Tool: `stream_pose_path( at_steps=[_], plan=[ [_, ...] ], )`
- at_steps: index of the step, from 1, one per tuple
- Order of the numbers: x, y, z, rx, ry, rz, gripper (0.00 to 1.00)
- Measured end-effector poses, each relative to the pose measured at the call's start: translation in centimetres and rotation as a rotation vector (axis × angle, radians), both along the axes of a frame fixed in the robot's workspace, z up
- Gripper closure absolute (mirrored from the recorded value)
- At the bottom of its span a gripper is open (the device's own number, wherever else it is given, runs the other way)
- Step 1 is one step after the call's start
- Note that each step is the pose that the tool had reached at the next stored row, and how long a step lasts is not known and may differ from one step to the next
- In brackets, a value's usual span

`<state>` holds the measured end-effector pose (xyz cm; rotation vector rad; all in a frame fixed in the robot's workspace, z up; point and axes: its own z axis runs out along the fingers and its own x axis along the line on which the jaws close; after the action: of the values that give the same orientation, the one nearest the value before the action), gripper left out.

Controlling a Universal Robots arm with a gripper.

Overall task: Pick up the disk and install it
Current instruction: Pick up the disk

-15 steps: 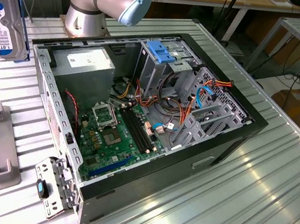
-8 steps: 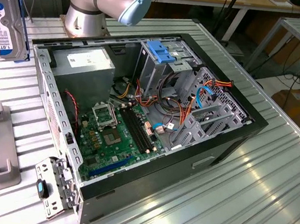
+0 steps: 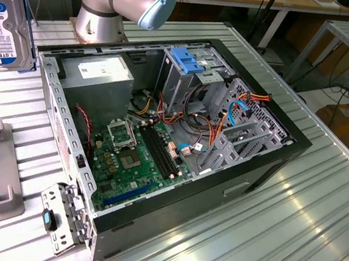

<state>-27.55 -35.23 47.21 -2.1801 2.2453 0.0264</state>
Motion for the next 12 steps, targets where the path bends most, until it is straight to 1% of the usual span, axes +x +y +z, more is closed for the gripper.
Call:
stream_pose_path(
  at_steps=[2, 5, 12],
  plan=[
    [0.0, 0.0, 0.35, 0.0, -0.0001, 0.0, 0.65],
    [0.0, 0.0, 0.58, 0.0001, -0.0001, 0.0, 0.65],
    [0.09, 0.0, 0.66, -0.0001, 0.0001, 0.0, 0.65]
  ],
)
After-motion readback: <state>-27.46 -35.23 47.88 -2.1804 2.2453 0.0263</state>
